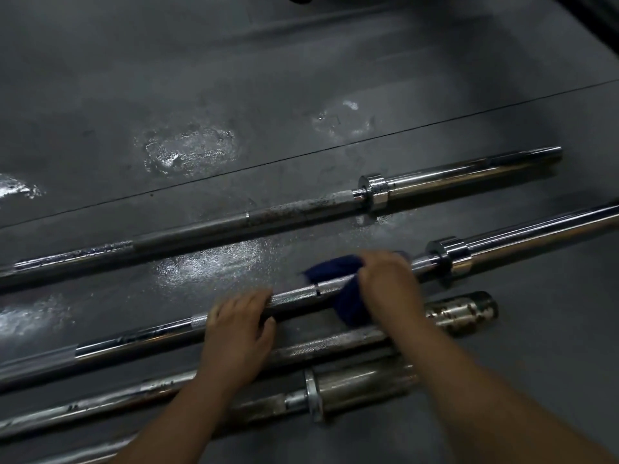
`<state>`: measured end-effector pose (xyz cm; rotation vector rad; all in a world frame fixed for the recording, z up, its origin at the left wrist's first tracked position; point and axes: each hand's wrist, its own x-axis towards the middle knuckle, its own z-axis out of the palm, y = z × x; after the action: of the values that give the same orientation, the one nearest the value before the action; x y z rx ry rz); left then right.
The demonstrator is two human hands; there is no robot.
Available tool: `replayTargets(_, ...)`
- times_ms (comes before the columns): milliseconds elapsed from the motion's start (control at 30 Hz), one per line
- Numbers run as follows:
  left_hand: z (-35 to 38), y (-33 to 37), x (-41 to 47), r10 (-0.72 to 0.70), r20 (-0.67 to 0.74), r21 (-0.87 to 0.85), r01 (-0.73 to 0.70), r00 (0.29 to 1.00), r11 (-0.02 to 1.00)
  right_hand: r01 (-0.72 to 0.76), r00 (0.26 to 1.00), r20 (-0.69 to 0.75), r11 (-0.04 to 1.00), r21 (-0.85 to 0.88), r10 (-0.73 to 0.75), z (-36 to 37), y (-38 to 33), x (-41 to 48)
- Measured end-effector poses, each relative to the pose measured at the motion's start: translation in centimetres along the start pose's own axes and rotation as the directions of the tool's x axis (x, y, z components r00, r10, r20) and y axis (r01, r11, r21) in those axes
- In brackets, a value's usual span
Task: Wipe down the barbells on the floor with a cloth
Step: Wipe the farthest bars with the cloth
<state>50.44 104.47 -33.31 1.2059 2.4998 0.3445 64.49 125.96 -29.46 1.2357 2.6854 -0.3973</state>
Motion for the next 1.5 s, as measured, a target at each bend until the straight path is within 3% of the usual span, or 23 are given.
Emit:
replayTargets(67, 0.1, 0.1, -0.1, -0.019, -0.001, 0.001, 0.019, 1.0, 1.0, -0.135, 0.978, -0.163, 0.991, -0.012, 0.131, -0.4, 4.1, 0.7)
replayTargets(133, 0.7, 0.4, -0.4, -0.018, 0.006, 0.038, 0.018, 1.0, 0.999, -0.216, 0.955, -0.189, 0.972, 0.092, 0.23, 0.2, 5.2, 1.2)
replayTargets(200, 1.2, 0.7, -0.5, 0.001, 0.011, 0.061, -0.002, 1.0, 0.998, -0.179, 0.964, -0.184, 0.979, 0.094, 0.194, 0.7, 4.6, 1.4)
replayTargets(333, 1.3, 0.1, 0.5, 0.024, 0.029, 0.072, -0.026, 0.999, 0.997, 0.105, 0.994, -0.021, 0.994, 0.022, -0.104, 0.5, 4.6, 2.0)
replayTargets(433, 0.5, -0.2, 2.5, 0.027, 0.001, 0.051, -0.027, 1.0, 0.998, -0.053, 0.988, -0.13, 0.98, 0.194, 0.079, -0.2, 7.0, 4.0)
replayTargets(467, 0.1, -0.3, 3.3, 0.028, -0.022, 0.026, -0.027, 0.999, 0.999, -0.084, 0.981, -0.157, 0.982, 0.167, 0.11, -0.2, 7.1, 4.0)
replayTargets(600, -0.8, -1.5, 4.0, 0.079, -0.129, -0.022, -0.082, 0.988, 0.996, -0.014, 1.0, 0.024, 0.999, -0.033, 0.015, 1.7, 4.8, 2.4)
replayTargets(700, 0.0, -2.5, 3.1, 0.162, -0.07, 0.109, -0.154, 0.984, 0.982, 0.075, 0.992, -0.098, 0.993, -0.093, -0.084, 1.7, 5.9, 3.3)
replayTargets(800, -0.1, -3.4, 4.1, 0.149, -0.004, 0.123, -0.147, 0.989, 0.981, 0.066, 0.962, -0.267, 0.998, -0.009, -0.066, 1.1, 7.4, 4.7)
replayTargets(933, -0.4, -3.3, 4.9, 0.113, 0.022, 0.091, -0.115, 0.993, 0.989, -0.124, 0.907, -0.328, 0.913, 0.388, 0.262, 0.8, 2.7, 5.3)
replayTargets(967, -0.5, -3.1, 5.0, 0.112, 0.013, 0.089, -0.113, 0.994, 0.99, -0.068, 0.927, -0.303, 0.894, 0.442, 0.22, 1.0, 0.3, 4.9)
replayTargets(1033, -0.5, -3.1, 5.1, 0.107, -0.006, 0.089, -0.106, 0.994, 0.99, 0.211, 0.967, -0.222, 0.887, 0.411, -0.127, 2.4, -4.2, 3.1)
replayTargets(1100, -0.4, -3.2, 4.9, 0.117, -0.007, 0.082, -0.116, 0.993, 0.99, 0.354, 0.935, -0.156, 0.855, 0.378, -0.318, 3.2, -4.6, 2.6)
replayTargets(1133, -0.3, -3.2, 4.8, 0.119, -0.01, 0.076, -0.118, 0.993, 0.99, 0.328, 0.943, -0.182, 0.869, 0.371, -0.278, 3.1, -3.6, 3.0)
replayTargets(1233, -0.1, -2.6, 4.2, 0.105, -0.033, 0.085, -0.101, 0.994, 0.991, 0.092, 0.957, -0.287, 0.908, 0.41, 0.032, 3.2, -0.2, 3.3)
replayTargets(1300, 0.0, -1.9, 3.7, 0.079, -0.047, 0.082, -0.075, 0.996, 0.994, -0.023, 0.947, -0.274, 0.888, 0.458, 0.166, 3.0, -1.5, 2.6)
replayTargets(1367, 0.1, -1.3, 2.9, 0.052, -0.047, 0.069, -0.048, 0.998, 0.996, -0.054, 0.956, -0.235, 0.892, 0.449, 0.177, 3.1, -4.3, 1.5)
replayTargets(1500, 0.0, -0.6, 1.2, 0.022, -0.031, 0.044, -0.021, 0.999, 0.999, 0.001, 0.99, -0.126, 0.905, 0.425, 0.058, 3.7, -7.7, -0.1)
